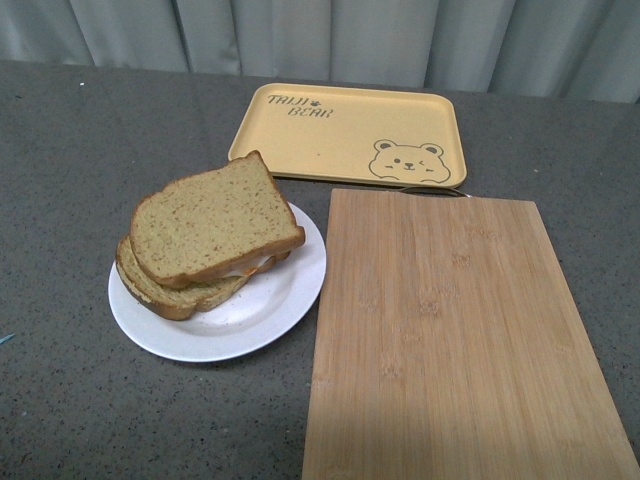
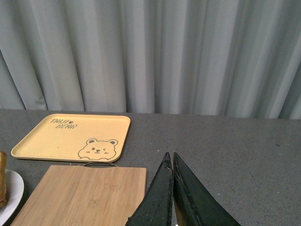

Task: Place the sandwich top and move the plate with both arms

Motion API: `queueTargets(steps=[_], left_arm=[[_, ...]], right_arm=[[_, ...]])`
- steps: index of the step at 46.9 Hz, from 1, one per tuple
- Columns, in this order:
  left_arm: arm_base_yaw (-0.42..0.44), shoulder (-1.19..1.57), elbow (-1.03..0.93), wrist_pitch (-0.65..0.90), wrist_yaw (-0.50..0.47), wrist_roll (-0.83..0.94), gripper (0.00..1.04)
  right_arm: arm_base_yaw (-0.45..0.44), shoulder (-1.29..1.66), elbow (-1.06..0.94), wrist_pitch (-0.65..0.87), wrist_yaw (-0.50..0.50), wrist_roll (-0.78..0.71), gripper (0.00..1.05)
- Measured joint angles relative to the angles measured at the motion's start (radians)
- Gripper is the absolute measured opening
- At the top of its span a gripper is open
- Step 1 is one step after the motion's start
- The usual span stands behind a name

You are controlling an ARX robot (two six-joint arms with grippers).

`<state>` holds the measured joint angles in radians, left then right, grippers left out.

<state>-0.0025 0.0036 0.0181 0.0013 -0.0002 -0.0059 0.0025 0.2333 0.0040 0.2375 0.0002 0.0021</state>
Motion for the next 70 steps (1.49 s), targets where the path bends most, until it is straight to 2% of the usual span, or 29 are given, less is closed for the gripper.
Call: queueTargets(steps=[11, 16, 23, 28, 34, 39, 42, 45, 52, 57, 70], left_arm=[[0.0, 0.0, 0.0, 0.0, 0.0, 0.0, 0.98], [0.0, 0.0, 0.0, 0.0, 0.0, 0.0, 0.98], [0.0, 0.0, 0.0, -0.001, 0.0, 0.0, 0.98], [0.0, 0.0, 0.0, -0.001, 0.0, 0.0, 0.98], [0.0, 0.0, 0.0, -0.001, 0.0, 0.0, 0.98], [0.004, 0.011, 0.005, -0.011, 0.007, -0.01, 0.98], [0.022, 0.148, 0.076, -0.201, 0.05, -0.11, 0.98], [0.024, 0.32, 0.087, -0.175, 0.068, -0.206, 0.98], [-0.011, 0.64, 0.113, 0.021, 0.148, -0.328, 0.98], [-0.04, 1.015, 0.169, 0.217, 0.18, -0.418, 0.98], [-0.063, 1.469, 0.269, 0.374, 0.217, -0.505, 0.98]], right_arm=[[0.0, -0.058, 0.0, -0.058, -0.001, 0.0, 0.01], [0.0, -0.206, 0.001, -0.23, -0.002, 0.0, 0.01], [0.0, -0.229, 0.0, -0.235, -0.002, -0.002, 0.03], [0.0, -0.229, 0.001, -0.236, -0.002, -0.002, 0.26], [0.0, -0.229, 0.001, -0.236, -0.002, -0.002, 0.43], [0.0, -0.229, 0.0, -0.236, -0.002, -0.002, 0.68], [0.0, -0.229, 0.001, -0.236, -0.003, -0.002, 0.83], [0.0, -0.229, 0.001, -0.236, -0.002, -0.002, 0.96], [0.0, -0.229, 0.001, -0.236, -0.002, -0.002, 0.95], [0.0, -0.229, 0.001, -0.236, -0.002, -0.002, 0.95], [0.0, -0.229, 0.001, -0.236, -0.002, -0.002, 0.95]])
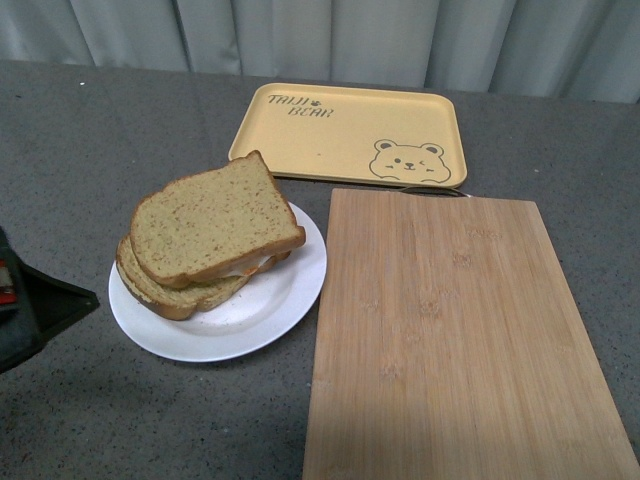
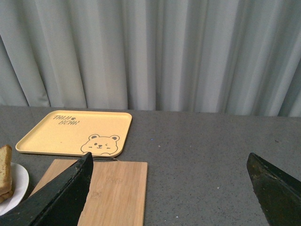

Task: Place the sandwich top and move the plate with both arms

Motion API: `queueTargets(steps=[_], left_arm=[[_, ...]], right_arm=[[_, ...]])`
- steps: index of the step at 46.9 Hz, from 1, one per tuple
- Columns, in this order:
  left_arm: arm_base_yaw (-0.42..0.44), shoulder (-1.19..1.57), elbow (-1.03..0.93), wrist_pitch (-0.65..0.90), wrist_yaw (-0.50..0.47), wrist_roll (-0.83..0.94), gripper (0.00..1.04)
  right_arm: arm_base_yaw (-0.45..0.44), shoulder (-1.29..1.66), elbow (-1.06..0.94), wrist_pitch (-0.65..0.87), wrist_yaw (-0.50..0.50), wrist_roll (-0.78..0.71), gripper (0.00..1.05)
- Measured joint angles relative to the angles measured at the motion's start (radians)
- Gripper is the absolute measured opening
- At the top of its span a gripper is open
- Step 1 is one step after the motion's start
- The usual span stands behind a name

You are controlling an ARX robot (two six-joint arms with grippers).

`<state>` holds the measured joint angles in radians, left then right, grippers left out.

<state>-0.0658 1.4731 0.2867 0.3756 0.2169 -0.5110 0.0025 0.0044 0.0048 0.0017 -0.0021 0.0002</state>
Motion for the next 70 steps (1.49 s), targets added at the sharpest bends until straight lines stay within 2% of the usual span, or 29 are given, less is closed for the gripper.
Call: queueTargets(steps=[7, 15, 32, 41, 47, 51, 54, 60, 70], left_arm=[[-0.012, 0.178, 0.058, 0.099, -0.003, -0.025, 0.98], [-0.041, 0.333, 0.145, 0.135, 0.003, -0.044, 0.98], [-0.105, 0.457, 0.217, 0.177, 0.056, -0.095, 0.98], [-0.107, 0.507, 0.236, 0.203, 0.067, -0.137, 0.97], [-0.102, 0.526, 0.246, 0.211, 0.075, -0.171, 0.82], [-0.096, 0.537, 0.249, 0.211, 0.08, -0.183, 0.66], [-0.093, 0.541, 0.249, 0.211, 0.084, -0.193, 0.6], [-0.082, 0.542, 0.237, 0.211, 0.105, -0.224, 0.35], [-0.065, 0.509, 0.212, 0.265, 0.17, -0.317, 0.08]], right_arm=[[0.0, 0.0, 0.0, 0.0, 0.0, 0.0, 0.95], [0.0, 0.0, 0.0, 0.0, 0.0, 0.0, 0.95], [0.0, 0.0, 0.0, 0.0, 0.0, 0.0, 0.95], [0.0, 0.0, 0.0, 0.0, 0.0, 0.0, 0.95], [0.0, 0.0, 0.0, 0.0, 0.0, 0.0, 0.95], [0.0, 0.0, 0.0, 0.0, 0.0, 0.0, 0.95], [0.0, 0.0, 0.0, 0.0, 0.0, 0.0, 0.95], [0.0, 0.0, 0.0, 0.0, 0.0, 0.0, 0.95], [0.0, 0.0, 0.0, 0.0, 0.0, 0.0, 0.95]])
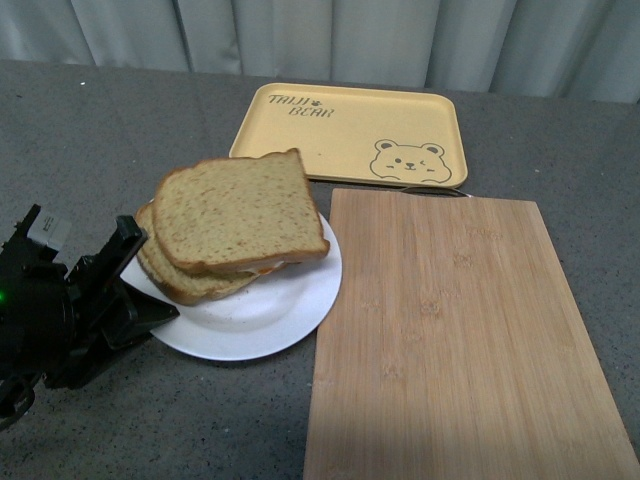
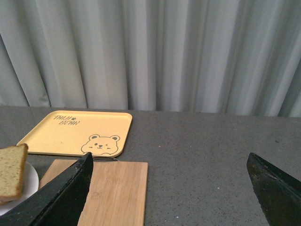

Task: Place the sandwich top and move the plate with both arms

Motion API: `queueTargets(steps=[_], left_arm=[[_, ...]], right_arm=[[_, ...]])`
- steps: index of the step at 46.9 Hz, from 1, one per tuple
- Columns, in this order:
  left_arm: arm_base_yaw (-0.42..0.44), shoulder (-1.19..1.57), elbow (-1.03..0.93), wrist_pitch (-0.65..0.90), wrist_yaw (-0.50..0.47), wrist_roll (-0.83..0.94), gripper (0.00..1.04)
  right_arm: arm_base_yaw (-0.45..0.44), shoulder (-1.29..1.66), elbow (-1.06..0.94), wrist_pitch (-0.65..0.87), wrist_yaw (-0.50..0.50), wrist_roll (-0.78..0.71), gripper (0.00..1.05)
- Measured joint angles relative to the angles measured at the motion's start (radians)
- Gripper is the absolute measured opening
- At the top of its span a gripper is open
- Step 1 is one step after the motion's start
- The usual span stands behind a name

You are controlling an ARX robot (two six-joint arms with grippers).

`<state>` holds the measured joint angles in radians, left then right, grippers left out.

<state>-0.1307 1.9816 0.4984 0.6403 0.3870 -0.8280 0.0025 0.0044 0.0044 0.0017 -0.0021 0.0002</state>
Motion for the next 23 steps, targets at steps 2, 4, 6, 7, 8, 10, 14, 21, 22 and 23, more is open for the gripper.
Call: queueTargets(steps=[2, 4, 6, 7, 8, 10, 14, 21, 22, 23], left_arm=[[0.001, -0.012, -0.003, 0.02, 0.027, -0.026, 0.03], [0.002, -0.017, -0.01, 0.036, 0.036, -0.053, 0.04], [0.005, -0.017, -0.018, 0.054, 0.05, -0.072, 0.04], [0.006, -0.017, -0.024, 0.065, 0.057, -0.087, 0.04], [0.008, -0.017, -0.03, 0.084, 0.07, -0.101, 0.04], [0.014, -0.022, -0.043, 0.126, 0.097, -0.144, 0.04], [0.019, -0.029, -0.059, 0.213, 0.135, -0.229, 0.04], [0.012, -0.04, -0.066, 0.34, 0.183, -0.345, 0.04], [0.009, -0.042, -0.064, 0.359, 0.186, -0.364, 0.04], [0.005, -0.043, -0.061, 0.38, 0.187, -0.379, 0.04]], right_arm=[[0.0, 0.0, 0.0, 0.0, 0.0, 0.0, 0.95], [0.0, 0.0, 0.0, 0.0, 0.0, 0.0, 0.95], [0.0, 0.0, 0.0, 0.0, 0.0, 0.0, 0.95], [0.0, 0.0, 0.0, 0.0, 0.0, 0.0, 0.95], [0.0, 0.0, 0.0, 0.0, 0.0, 0.0, 0.95], [0.0, 0.0, 0.0, 0.0, 0.0, 0.0, 0.95], [0.0, 0.0, 0.0, 0.0, 0.0, 0.0, 0.95], [0.0, 0.0, 0.0, 0.0, 0.0, 0.0, 0.95], [0.0, 0.0, 0.0, 0.0, 0.0, 0.0, 0.95], [0.0, 0.0, 0.0, 0.0, 0.0, 0.0, 0.95]])
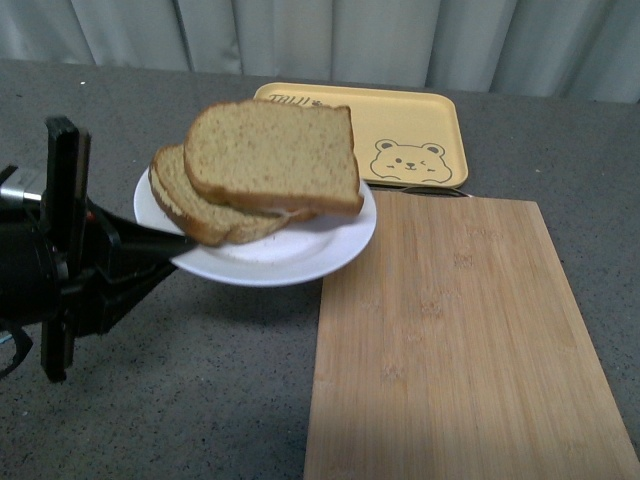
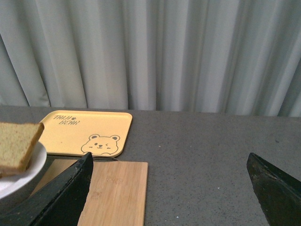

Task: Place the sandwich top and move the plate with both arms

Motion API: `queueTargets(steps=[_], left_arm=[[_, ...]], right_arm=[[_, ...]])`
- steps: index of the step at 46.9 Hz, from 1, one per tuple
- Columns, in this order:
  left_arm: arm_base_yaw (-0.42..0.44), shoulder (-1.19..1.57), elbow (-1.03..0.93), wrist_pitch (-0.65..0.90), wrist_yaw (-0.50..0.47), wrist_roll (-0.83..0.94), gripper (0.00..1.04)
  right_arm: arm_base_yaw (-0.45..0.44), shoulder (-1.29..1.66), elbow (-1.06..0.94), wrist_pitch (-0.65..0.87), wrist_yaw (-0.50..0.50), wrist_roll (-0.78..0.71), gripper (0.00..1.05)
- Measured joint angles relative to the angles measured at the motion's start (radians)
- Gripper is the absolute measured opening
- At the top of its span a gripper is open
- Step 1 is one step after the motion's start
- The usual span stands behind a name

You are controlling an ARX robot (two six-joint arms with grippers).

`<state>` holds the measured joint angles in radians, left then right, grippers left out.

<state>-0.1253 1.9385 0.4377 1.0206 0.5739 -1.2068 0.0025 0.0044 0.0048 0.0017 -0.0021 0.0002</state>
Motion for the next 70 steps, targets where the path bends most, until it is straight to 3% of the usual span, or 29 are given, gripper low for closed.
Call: queueTargets(steps=[11, 21, 30, 57, 70], left_arm=[[-0.065, 0.037, 0.124, 0.024, -0.029, -0.107, 0.04], [-0.143, 0.172, 0.38, -0.098, -0.118, -0.178, 0.04], [-0.201, 0.326, 0.73, -0.321, -0.158, -0.192, 0.04], [-0.198, 0.529, 1.051, -0.493, -0.198, -0.213, 0.04], [-0.191, 0.486, 0.998, -0.496, -0.202, -0.216, 0.56]], right_arm=[[0.0, 0.0, 0.0, 0.0, 0.0, 0.0, 0.95], [0.0, 0.0, 0.0, 0.0, 0.0, 0.0, 0.95], [0.0, 0.0, 0.0, 0.0, 0.0, 0.0, 0.95], [0.0, 0.0, 0.0, 0.0, 0.0, 0.0, 0.95], [0.0, 0.0, 0.0, 0.0, 0.0, 0.0, 0.95]])
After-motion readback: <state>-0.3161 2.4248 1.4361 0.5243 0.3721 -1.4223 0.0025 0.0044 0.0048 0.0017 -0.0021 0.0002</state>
